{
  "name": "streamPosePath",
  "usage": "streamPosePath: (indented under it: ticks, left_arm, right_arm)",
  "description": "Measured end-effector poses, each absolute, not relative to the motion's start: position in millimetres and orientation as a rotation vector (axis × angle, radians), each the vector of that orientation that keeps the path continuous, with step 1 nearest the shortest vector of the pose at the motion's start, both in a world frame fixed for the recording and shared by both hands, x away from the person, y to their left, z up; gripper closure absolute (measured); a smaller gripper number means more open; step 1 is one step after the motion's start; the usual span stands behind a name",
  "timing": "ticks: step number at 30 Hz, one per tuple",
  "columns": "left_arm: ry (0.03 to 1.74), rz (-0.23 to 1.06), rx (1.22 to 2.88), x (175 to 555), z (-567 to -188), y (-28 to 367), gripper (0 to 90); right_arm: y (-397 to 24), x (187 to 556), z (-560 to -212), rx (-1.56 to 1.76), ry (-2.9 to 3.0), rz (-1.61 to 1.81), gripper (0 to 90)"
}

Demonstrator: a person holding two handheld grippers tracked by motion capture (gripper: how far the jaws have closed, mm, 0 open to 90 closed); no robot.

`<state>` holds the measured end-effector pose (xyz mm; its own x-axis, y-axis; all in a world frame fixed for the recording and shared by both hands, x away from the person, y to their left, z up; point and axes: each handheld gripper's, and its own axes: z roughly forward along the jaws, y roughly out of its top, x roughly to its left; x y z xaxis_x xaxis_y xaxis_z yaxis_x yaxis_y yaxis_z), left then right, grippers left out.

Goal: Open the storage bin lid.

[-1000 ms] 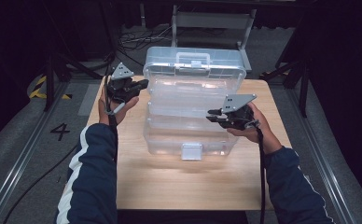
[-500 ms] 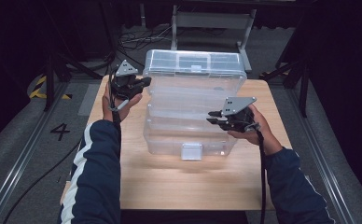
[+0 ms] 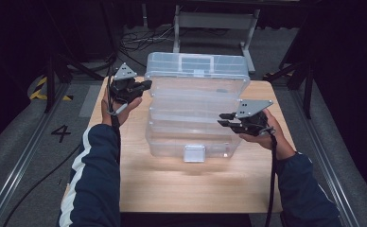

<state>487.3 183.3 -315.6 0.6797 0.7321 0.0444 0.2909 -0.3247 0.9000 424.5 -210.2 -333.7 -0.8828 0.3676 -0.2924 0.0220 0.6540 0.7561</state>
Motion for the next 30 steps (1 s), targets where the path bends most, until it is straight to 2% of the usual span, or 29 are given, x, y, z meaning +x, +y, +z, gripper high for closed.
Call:
streamPosePath:
  ticks: [15,30]
  left_arm:
    - [0.758,0.558,1.908,476.1,-315.9,185.6,90.0]
    - [0.736,0.528,1.908,467.2,-320.7,187.7,90.0]
  right_arm:
    - [-229.4,414.2,-331.7,0.341,2.418,1.102,76.4]
    - [-254.3,408.3,-332.9,0.424,2.384,1.120,71.5]
